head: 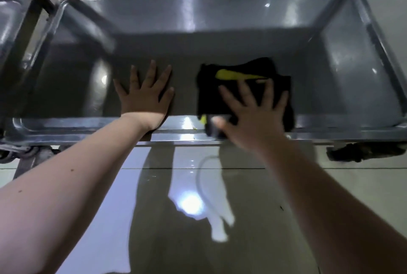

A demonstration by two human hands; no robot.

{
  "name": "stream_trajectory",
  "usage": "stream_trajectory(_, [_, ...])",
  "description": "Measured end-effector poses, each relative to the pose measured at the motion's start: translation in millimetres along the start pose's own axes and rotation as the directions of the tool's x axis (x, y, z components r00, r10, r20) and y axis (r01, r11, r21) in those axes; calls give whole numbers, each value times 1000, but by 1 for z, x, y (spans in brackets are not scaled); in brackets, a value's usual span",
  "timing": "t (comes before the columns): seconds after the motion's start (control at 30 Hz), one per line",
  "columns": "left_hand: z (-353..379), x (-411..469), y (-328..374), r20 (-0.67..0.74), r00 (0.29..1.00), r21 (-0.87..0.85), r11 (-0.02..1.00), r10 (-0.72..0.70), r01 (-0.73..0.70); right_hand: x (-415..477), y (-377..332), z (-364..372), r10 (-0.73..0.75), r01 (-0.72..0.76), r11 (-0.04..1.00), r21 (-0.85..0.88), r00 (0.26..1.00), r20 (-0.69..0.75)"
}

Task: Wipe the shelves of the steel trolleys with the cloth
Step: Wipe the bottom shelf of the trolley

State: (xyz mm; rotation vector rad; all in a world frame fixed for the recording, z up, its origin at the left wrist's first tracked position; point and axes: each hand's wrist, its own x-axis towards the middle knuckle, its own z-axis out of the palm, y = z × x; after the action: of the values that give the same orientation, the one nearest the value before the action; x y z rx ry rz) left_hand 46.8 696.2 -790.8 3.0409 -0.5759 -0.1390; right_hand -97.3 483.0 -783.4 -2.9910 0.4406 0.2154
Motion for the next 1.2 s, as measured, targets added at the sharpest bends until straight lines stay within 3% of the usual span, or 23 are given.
stream_trajectory(0.07, [1, 0, 0, -7, 1000, 12, 1000, 0, 0, 2, -39, 6, -127, 127, 992, 11, 992, -11])
stream_trajectory(0.13, [2, -1, -1, 1, 1000, 31, 1000, 3, -3, 27, -49, 3, -147, 148, 989, 19, 989, -10])
stream_trajectory(0.4, [0, -3, 1, -20, 1000, -11, 1000, 7, -7, 154, -32, -32, 0, -10, 998, 66, 989, 150])
stream_trajectory(0.53, [3, -1, 2, -30, 1000, -12, 1000, 4, -4, 106, -34, -23, -3, -5, 997, 76, 995, 104])
stream_trajectory(0.67, [4, 0, 2, -31, 1000, -2, 1000, 0, 0, 14, -42, 3, -122, 121, 992, 30, 992, 28])
stream_trajectory(0.77, [3, -2, 4, -30, 1000, -8, 1000, 2, -2, -3, -27, 6, -140, 140, 990, 16, 990, 13])
stream_trajectory(0.9, [0, -3, 7, -24, 1000, -48, 999, -6, 4, -7, 54, -3, 10, -11, 1000, -15, 1000, -29])
stream_trajectory(1.03, [2, -4, 13, -33, 999, -32, 999, -6, 5, -24, 119, -16, 214, -207, 974, -87, 973, 85])
stream_trajectory(1.13, [1, -4, 16, -24, 1000, -23, 1000, -4, 3, -16, 83, -13, 258, -255, 966, -39, 961, 96])
stream_trajectory(1.2, [1, -3, 16, -16, 1000, -16, 1000, -1, 1, -11, 26, -5, 172, -172, 985, 0, 983, 60])
